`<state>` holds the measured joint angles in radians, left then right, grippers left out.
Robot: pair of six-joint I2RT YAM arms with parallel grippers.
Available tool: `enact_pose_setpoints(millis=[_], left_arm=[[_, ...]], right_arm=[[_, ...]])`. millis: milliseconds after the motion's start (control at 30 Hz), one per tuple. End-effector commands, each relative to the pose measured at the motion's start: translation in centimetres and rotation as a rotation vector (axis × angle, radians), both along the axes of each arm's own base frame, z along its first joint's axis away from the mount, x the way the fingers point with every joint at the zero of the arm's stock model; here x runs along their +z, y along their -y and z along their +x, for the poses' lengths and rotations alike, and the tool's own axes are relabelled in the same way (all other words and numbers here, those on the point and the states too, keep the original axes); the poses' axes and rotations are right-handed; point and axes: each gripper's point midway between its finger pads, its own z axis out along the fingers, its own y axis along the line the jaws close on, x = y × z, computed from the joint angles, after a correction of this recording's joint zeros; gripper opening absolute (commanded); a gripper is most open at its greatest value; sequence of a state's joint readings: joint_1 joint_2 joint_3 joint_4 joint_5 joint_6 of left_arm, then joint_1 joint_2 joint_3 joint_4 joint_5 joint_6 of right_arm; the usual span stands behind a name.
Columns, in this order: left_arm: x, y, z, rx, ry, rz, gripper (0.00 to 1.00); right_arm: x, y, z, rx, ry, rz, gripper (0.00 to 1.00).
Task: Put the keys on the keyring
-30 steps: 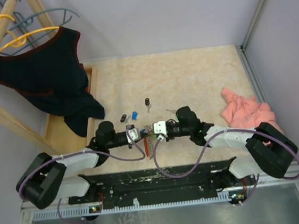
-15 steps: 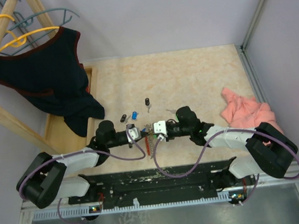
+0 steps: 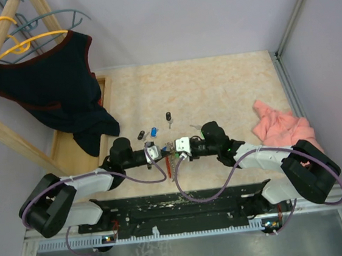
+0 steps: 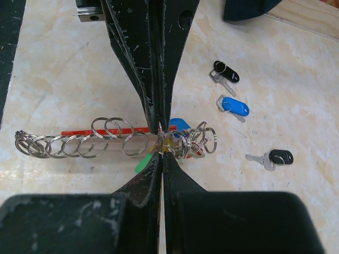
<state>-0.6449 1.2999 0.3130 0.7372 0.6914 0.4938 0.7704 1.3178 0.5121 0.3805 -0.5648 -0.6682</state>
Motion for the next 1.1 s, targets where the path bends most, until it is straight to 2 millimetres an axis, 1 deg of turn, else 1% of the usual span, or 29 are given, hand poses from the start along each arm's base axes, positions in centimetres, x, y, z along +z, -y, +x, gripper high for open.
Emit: enact_pose_setpoints(millis=[0,467,867,1067], left_arm=[[1.5,0.8,0.2,-0.030,0.031,-0.032,0.01],[1.5,0.9,0.1,-0.041,0.025,-0.033,0.01],[1.6,1.2,-0.5,-0.084,0.016,-0.034,0.01],[1.6,1.3,-0.5,-0.084,0.015,-0.034,0.01]], right_arm=[[3.6,-1.6,0.6,0.018,0.060,0.093,0.00],[3.6,-2.0,0.1,0.052,0.041,0.097,0.00],[3.5,-2.5,-0.4,0.104,0.008,0.081,0.00],[2.9,-2.7,-0.7,0.127,-0.029,0.060,0.00]])
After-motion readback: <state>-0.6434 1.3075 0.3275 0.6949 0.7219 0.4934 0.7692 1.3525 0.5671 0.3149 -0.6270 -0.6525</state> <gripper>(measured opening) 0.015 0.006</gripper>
